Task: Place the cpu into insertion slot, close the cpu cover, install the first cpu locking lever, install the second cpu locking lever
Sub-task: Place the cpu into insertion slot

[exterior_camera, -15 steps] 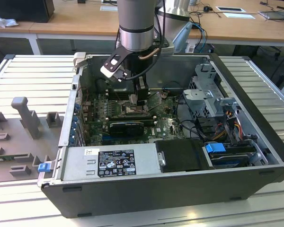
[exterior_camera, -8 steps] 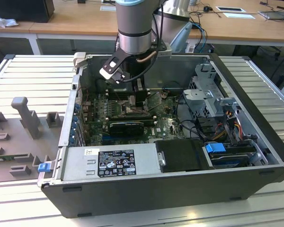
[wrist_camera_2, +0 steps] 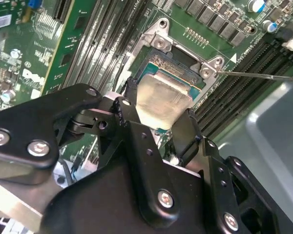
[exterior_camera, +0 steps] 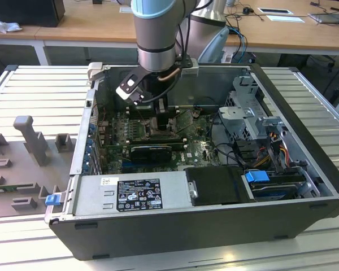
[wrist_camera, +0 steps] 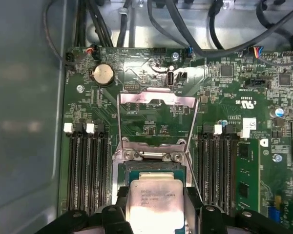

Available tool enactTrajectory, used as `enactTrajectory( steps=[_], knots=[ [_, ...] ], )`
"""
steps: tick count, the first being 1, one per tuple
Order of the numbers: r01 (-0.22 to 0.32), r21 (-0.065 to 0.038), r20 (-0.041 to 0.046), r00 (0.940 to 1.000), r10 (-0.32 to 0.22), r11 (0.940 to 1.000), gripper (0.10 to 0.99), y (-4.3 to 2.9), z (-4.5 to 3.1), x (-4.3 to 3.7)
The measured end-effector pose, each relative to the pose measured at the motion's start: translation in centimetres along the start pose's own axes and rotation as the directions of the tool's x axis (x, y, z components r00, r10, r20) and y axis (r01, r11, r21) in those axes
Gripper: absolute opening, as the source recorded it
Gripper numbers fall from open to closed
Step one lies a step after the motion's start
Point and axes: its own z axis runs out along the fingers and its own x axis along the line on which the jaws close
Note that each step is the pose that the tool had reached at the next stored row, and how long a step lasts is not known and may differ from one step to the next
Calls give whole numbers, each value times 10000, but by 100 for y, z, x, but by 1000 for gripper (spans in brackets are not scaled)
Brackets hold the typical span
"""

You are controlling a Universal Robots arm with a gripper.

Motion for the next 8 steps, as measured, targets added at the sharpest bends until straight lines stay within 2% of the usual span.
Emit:
enactTrajectory(
  steps=[4, 8],
  knots=[
    [-37, 10, 16, 10000, 37, 10000, 525, -10, 103, 0],
    [-77, 11, 48, 10000, 77, 10000, 525, -9, 126, 9]
  ],
)
